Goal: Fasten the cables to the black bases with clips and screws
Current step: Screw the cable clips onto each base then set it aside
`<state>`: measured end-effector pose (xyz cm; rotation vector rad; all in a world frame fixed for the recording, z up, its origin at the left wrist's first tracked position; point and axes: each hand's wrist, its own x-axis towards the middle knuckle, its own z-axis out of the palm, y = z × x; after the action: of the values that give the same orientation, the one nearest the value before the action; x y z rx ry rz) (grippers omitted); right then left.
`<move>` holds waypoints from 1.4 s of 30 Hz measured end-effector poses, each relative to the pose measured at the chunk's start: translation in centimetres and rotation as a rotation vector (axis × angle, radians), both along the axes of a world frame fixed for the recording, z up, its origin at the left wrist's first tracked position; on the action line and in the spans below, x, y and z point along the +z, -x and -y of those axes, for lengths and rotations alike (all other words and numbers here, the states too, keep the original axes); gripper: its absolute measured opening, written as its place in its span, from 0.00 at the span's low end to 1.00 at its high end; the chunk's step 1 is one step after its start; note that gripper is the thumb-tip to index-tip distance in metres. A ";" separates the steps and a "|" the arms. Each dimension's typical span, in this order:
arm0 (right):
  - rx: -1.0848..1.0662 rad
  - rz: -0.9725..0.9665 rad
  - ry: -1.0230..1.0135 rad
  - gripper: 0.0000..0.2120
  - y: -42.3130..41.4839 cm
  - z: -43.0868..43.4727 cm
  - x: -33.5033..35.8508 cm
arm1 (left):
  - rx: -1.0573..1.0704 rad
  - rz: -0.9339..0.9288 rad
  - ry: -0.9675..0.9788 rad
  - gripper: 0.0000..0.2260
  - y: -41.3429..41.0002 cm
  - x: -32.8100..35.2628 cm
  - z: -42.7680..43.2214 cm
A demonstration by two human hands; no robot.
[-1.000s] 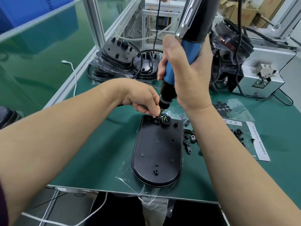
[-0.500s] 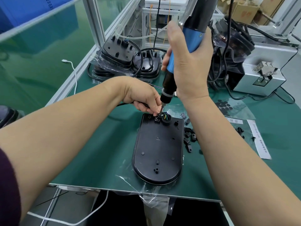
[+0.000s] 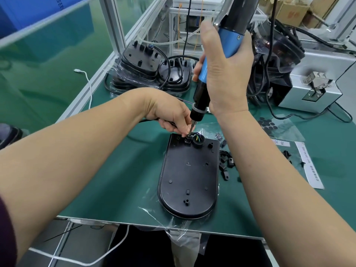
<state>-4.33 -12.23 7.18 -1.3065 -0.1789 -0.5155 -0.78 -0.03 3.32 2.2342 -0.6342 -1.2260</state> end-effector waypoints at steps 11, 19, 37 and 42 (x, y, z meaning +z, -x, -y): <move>0.081 0.134 0.090 0.16 1.5 -1.1 -0.1 | 0.110 0.045 0.091 0.02 1.1 -0.7 -0.9; 0.109 0.118 0.063 0.16 1.7 -1.0 0.0 | 0.077 0.046 0.073 0.04 1.5 -0.1 -0.9; 0.251 0.178 0.086 0.10 2.1 -0.8 -0.4 | 0.102 0.154 -0.002 0.08 1.9 -0.8 -1.3; 0.337 0.191 0.094 0.09 2.4 -1.0 -0.5 | 0.090 0.165 0.000 0.10 2.0 -0.7 -1.4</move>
<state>-6.68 -11.27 6.65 -1.2845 -0.5775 -0.3461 -2.74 1.40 2.64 2.3536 -0.5879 -1.0058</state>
